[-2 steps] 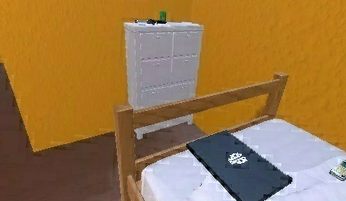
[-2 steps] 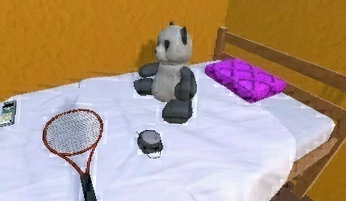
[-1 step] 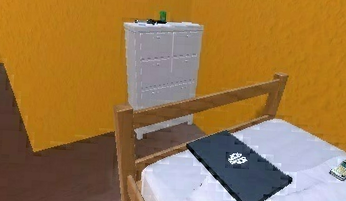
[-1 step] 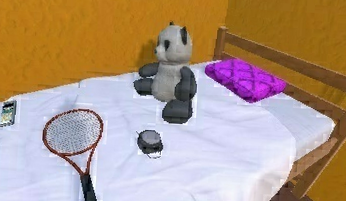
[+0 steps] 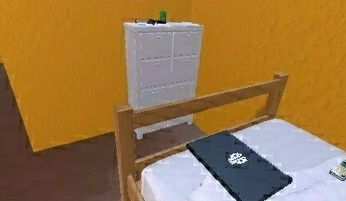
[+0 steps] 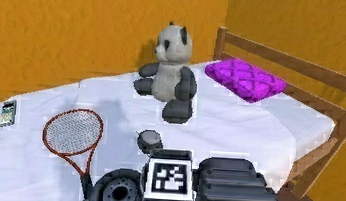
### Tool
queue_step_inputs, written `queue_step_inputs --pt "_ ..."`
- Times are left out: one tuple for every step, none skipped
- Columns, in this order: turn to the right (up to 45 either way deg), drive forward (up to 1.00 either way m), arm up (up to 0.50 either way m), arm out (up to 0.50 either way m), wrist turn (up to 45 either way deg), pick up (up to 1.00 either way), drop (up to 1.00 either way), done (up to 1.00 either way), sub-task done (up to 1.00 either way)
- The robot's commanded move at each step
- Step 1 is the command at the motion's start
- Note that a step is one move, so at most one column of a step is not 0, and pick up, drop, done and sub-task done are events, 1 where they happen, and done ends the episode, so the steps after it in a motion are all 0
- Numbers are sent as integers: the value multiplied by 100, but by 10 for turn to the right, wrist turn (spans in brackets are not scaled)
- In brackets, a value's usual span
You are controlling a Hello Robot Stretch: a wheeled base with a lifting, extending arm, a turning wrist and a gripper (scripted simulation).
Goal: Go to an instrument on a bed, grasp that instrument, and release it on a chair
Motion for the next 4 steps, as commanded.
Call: queue_step_inputs --pt "0 0 0 26 0 0 0 0 0" --pt "0 0 0 0 450 0 0 0 0" --pt "0 0 0 0 450 0 0 0 0" --pt "0 0 0 0 450 0 0 0 0"
